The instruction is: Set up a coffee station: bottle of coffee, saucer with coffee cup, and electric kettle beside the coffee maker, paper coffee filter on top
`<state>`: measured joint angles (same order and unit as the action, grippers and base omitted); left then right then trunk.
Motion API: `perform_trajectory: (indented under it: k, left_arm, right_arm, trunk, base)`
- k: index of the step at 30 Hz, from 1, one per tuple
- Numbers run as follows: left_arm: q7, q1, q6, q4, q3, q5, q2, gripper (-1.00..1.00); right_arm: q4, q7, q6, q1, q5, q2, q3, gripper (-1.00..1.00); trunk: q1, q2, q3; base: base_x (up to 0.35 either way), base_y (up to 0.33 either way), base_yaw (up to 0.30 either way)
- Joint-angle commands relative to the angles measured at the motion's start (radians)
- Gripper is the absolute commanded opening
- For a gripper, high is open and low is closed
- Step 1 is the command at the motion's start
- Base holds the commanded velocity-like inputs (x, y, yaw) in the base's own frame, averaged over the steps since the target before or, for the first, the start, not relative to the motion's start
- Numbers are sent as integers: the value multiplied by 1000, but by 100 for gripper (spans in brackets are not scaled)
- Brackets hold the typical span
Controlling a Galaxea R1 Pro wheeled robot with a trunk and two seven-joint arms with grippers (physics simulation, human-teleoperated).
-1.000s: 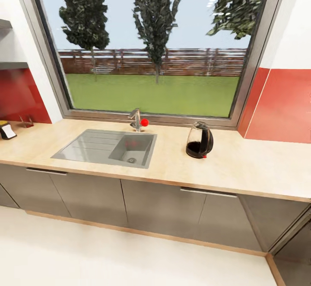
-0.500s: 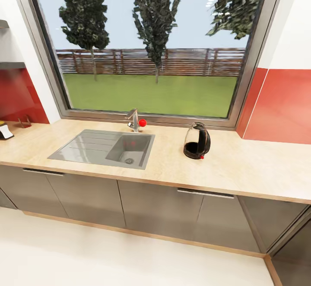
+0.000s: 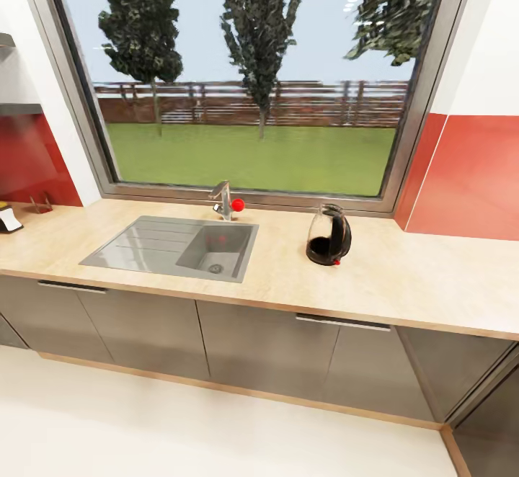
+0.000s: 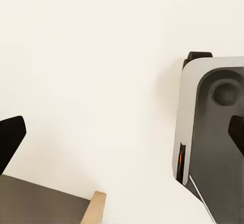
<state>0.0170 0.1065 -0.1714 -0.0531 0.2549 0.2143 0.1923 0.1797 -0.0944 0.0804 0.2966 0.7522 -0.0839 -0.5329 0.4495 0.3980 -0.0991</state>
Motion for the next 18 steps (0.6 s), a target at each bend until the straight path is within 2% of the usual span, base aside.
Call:
perform_trajectory:
  k: [1, 5, 7, 12, 16, 18]
  left_arm:
    - [1, 1, -4, 1, 9, 9, -2, 100]
    - [-1, 1, -5, 0, 10, 10, -5, 100]
    - [-1, 1, -5, 0, 9, 11, -6, 100]
    - [-2, 1, -5, -5, 9, 10, -2, 100]
    - [-2, 1, -5, -6, 9, 10, 4, 100]
    - [-2, 1, -5, -5, 8, 11, 6, 100]
  right_arm:
    - [26, -3, 35, 1, 10, 0, -7, 100]
    - [96, -2, 110, 1, 10, -1, -7, 100]
    - [164, -1, 144, 2, 10, -3, -7, 100]
    - [272, 4, 162, 5, 9, -16, -6, 100]
    - [340, 69, 165, 31, 10, -19, -1, 100]
    - [391, 150, 165, 61, 9, -20, 7, 100]
  trunk:
    - [1, 2, -2]
    - [1, 2, -2]
    - [1, 2, -2]
    - [1, 2, -2]
    - [1, 2, -2]
    - [1, 2, -2]
  base:
    - [0, 0, 0]
    - [0, 0, 0]
    - [0, 0, 0]
    - [0, 0, 0]
    - [0, 0, 0]
    - [0, 0, 0]
